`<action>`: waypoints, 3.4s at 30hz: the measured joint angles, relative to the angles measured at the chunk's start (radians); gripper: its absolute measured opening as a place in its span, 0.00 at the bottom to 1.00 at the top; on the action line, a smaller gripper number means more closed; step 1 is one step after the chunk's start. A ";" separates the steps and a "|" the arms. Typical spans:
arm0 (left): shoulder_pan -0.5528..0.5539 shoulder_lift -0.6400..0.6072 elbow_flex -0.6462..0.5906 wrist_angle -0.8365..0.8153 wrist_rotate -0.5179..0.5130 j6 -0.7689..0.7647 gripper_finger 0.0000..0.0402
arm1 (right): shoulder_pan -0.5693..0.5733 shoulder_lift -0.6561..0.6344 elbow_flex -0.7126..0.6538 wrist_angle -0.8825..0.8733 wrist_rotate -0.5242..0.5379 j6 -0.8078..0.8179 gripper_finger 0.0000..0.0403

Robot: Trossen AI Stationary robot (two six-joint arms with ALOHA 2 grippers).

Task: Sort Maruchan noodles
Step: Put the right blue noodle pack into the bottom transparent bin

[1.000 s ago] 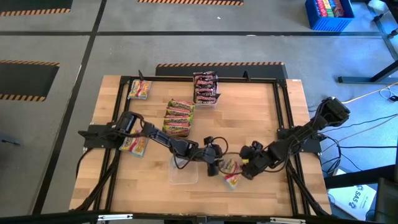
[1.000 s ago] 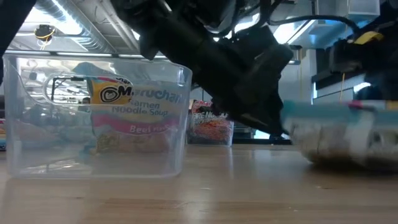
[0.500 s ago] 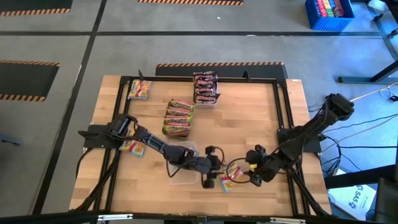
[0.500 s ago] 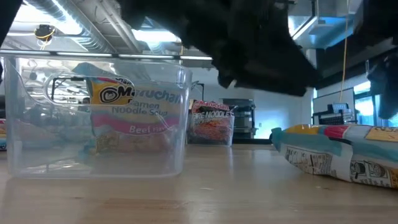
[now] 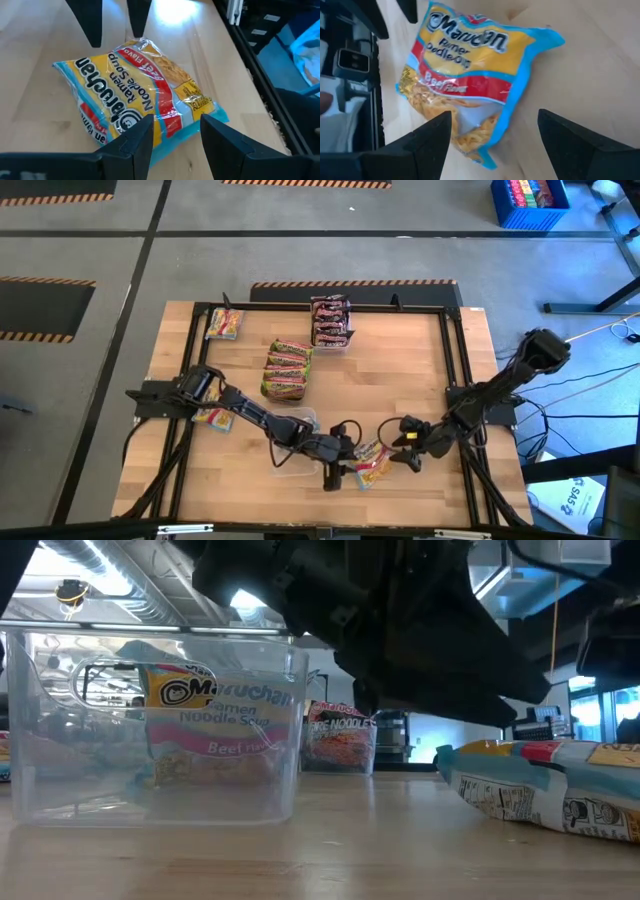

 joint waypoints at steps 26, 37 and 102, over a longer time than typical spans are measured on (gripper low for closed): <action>0.035 0.037 0.000 -0.036 -0.032 0.000 0.38 | 0.000 0.079 -0.028 0.103 -0.020 0.208 0.70; 0.035 0.037 0.000 -0.038 -0.035 0.000 0.38 | -0.031 0.213 -0.003 0.291 -0.005 0.167 0.70; -0.183 -0.372 0.001 -0.768 -0.318 -0.023 0.38 | -0.057 0.266 0.308 0.366 0.034 -0.508 0.31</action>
